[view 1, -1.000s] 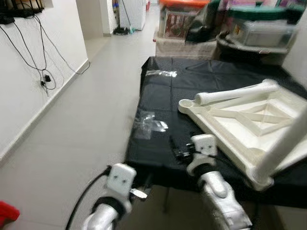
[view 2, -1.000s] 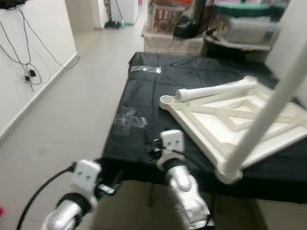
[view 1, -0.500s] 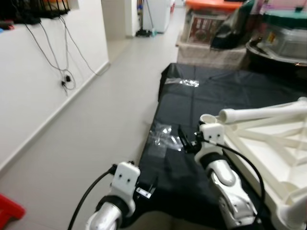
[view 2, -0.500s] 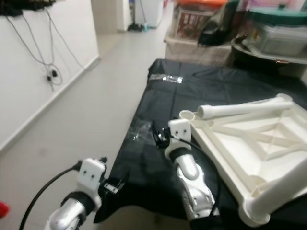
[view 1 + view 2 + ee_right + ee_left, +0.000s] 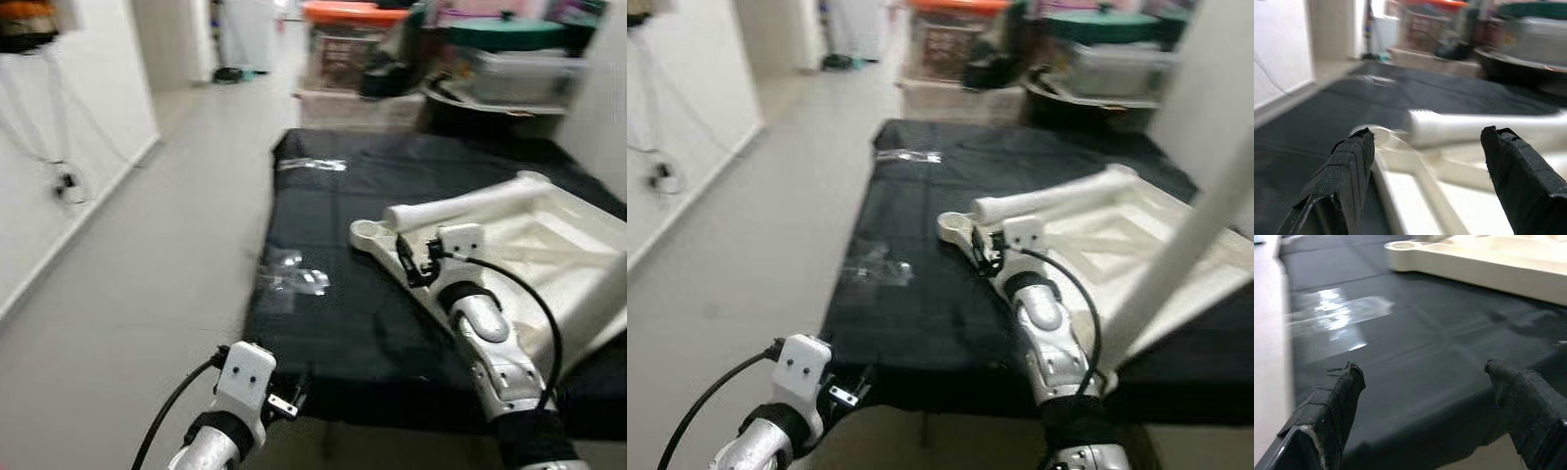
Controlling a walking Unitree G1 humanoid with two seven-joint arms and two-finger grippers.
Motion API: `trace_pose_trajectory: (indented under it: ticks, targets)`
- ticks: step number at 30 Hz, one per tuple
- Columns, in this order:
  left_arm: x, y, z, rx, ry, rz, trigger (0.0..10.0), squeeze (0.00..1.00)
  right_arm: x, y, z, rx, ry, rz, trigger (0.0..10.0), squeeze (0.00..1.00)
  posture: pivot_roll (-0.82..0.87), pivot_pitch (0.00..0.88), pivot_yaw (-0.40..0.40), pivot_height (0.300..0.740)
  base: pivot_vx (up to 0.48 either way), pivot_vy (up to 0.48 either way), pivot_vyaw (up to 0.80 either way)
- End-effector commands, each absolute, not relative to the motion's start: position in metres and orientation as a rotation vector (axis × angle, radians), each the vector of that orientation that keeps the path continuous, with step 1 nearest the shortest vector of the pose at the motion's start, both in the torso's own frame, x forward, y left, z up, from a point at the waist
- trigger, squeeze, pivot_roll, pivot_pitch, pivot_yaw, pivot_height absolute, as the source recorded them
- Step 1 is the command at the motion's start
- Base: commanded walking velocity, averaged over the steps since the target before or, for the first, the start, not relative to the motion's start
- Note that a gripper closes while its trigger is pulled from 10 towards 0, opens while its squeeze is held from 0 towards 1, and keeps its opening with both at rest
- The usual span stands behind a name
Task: Building children table
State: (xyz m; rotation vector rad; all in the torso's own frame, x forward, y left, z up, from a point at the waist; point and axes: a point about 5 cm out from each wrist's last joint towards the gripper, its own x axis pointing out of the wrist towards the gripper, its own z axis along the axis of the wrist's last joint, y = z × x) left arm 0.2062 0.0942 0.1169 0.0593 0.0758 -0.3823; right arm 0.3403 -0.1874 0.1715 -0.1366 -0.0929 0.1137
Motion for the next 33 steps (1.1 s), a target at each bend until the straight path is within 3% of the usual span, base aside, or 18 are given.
trace_pose_trajectory:
  ticks: [1, 10, 18, 33]
  targets:
    - [0.204, 0.094, 0.115, 0.053, 0.093, -0.386, 10.0, 0.00, 0.345, -0.178, 0.168, -0.155, -0.042, 0.180, 10.0, 0.00, 0.06, 0.043, -0.065, 0.740, 0.000, 0.000, -0.79]
    - [0.200, 0.093, 0.116, 0.044, 0.097, -0.388, 10.0, 0.00, 0.369, -0.183, 0.168, -0.157, 0.193, 0.310, 10.0, 0.00, 0.06, 0.052, -0.069, 0.740, 0.000, 0.000, -0.16]
    - [0.195, 0.090, 0.120, 0.041, 0.095, -0.398, 10.0, 0.00, 0.388, -0.216, 0.179, -0.198, 0.314, 0.164, 10.0, 0.00, 0.06, 0.090, -0.073, 0.740, 0.000, 0.000, 0.00]
    - [0.191, 0.087, 0.125, 0.030, 0.101, -0.401, 10.0, 0.00, 0.378, -0.227, 0.149, -0.257, 0.631, 0.322, 10.0, 0.00, 0.06, 0.134, -0.080, 0.740, 0.000, 0.000, 0.00]
